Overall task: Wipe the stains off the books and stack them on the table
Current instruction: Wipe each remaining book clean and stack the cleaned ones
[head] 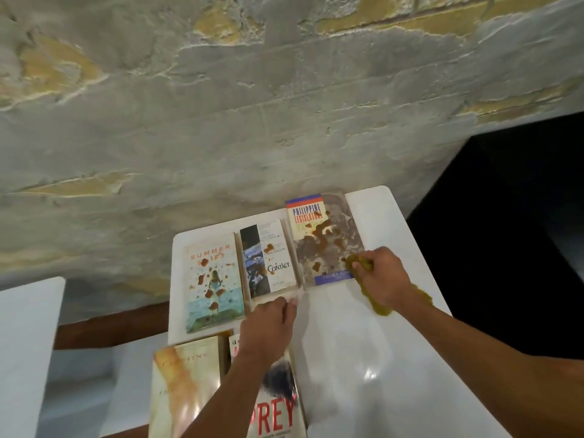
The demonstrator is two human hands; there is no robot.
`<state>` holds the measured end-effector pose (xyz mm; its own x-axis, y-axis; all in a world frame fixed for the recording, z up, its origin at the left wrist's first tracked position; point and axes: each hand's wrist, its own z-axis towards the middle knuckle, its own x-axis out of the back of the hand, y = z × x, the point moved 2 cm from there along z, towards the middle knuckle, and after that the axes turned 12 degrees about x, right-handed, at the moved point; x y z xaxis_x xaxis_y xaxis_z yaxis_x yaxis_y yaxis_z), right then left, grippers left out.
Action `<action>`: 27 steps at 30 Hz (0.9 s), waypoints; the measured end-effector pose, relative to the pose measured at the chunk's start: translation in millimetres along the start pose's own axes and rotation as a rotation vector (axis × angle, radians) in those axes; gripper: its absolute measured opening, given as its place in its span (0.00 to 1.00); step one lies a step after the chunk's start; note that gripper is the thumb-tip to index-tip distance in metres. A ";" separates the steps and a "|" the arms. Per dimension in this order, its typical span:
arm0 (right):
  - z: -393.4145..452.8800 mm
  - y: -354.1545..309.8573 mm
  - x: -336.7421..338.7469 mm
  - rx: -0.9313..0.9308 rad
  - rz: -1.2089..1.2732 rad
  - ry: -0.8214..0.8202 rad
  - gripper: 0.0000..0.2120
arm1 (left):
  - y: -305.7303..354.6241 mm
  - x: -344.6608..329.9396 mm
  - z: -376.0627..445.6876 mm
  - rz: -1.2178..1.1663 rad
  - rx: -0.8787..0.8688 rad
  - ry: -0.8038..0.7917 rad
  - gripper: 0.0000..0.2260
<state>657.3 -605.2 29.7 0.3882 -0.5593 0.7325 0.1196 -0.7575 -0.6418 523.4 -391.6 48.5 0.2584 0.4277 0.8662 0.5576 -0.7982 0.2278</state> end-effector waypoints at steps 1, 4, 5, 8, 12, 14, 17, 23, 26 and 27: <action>1.7 -0.9 -2.2 -0.003 -0.038 -0.005 0.08 | -2.0 -3.1 -0.4 -0.020 0.003 -0.005 0.17; 5.5 -6.6 -9.0 -0.016 -0.119 0.021 0.06 | -11.3 -10.4 -0.1 -0.045 0.003 -0.025 0.16; 8.1 -8.1 -11.9 -0.024 -0.136 0.036 0.05 | -15.7 -11.9 1.3 -0.024 -0.014 -0.022 0.16; 9.6 -6.2 -14.6 -0.051 -0.192 0.031 0.06 | -21.9 -14.9 -3.1 0.035 -0.035 0.002 0.17; 15.8 -5.9 -16.5 -0.005 -0.274 0.009 0.08 | -20.0 -14.8 -0.4 0.047 -0.046 0.038 0.18; 17.9 -7.3 -15.2 0.040 -0.293 -0.003 0.09 | -17.1 -12.1 3.1 0.051 -0.046 0.037 0.18; 18.2 -9.6 -15.6 0.090 -0.334 -0.052 0.10 | -18.6 -12.8 2.5 0.062 -0.033 0.041 0.17; 21.5 -11.4 -15.0 0.114 -0.364 -0.043 0.11 | -22.2 -18.6 0.9 0.021 -0.018 0.073 0.15; 19.4 -11.8 -21.6 0.152 -0.405 -0.091 0.10 | -25.8 -22.2 -0.9 -0.085 -0.004 0.099 0.11; 21.1 -11.6 -21.7 0.156 -0.424 -0.108 0.11 | -27.4 -23.3 -0.7 -0.115 0.003 0.115 0.12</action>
<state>666.7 -577.2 16.4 0.3675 -0.1666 0.9150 0.4210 -0.8474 -0.3235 501.6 -380.1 22.4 0.1010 0.4646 0.8797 0.5805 -0.7456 0.3272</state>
